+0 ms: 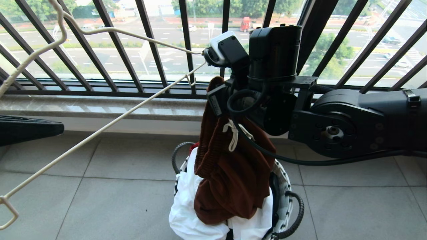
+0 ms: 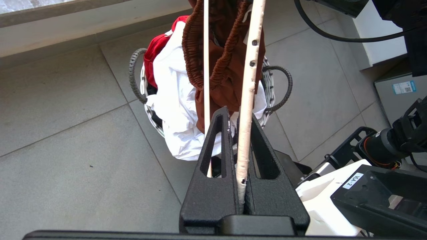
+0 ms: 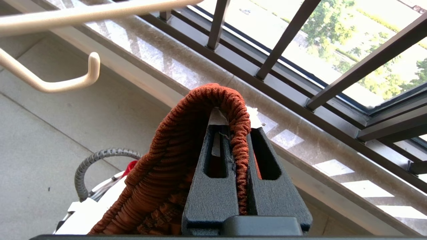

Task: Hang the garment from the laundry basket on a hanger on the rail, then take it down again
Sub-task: Pick up clothes from the basket, then hang the clothes on the clothes rack

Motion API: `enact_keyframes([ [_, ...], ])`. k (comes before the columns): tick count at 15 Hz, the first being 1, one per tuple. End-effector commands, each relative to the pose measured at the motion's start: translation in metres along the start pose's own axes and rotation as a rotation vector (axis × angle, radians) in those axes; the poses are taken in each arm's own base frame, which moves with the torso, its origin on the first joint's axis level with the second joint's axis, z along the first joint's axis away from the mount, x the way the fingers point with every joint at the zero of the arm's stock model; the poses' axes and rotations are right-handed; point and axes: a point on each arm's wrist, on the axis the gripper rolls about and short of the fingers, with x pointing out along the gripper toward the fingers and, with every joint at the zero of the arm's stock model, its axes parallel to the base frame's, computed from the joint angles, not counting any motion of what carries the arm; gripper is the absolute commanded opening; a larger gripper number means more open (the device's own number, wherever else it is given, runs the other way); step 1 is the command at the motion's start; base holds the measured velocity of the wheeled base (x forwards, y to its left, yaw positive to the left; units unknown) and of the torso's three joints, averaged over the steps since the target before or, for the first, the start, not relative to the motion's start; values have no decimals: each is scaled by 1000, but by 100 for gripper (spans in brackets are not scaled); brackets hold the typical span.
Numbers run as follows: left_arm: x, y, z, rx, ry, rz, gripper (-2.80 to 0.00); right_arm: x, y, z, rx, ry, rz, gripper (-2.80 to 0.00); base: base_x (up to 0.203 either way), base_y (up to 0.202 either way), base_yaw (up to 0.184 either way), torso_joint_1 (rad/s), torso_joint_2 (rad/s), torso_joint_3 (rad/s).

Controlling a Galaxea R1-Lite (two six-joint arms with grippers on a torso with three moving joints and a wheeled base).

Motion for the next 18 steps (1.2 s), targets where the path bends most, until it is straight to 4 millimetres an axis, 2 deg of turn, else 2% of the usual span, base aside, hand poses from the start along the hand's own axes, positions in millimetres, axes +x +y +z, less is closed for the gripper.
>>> enact_keyframes([
  [1, 1, 0, 0, 3, 1, -19, -280, -3, -3, 4, 4, -10, -6, -280, 0, 0, 0, 0, 0, 0],
  [9, 19, 5, -5, 18, 14, -59, -280, -5, -4, 4, 5, -11, -7, -280, 0, 0, 0, 0, 0, 0],
  [18, 21, 6, -3, 33, -4, -56, -280, -4, -4, 3, 3, -6, -7, -280, 0, 0, 0, 0, 0, 0],
])
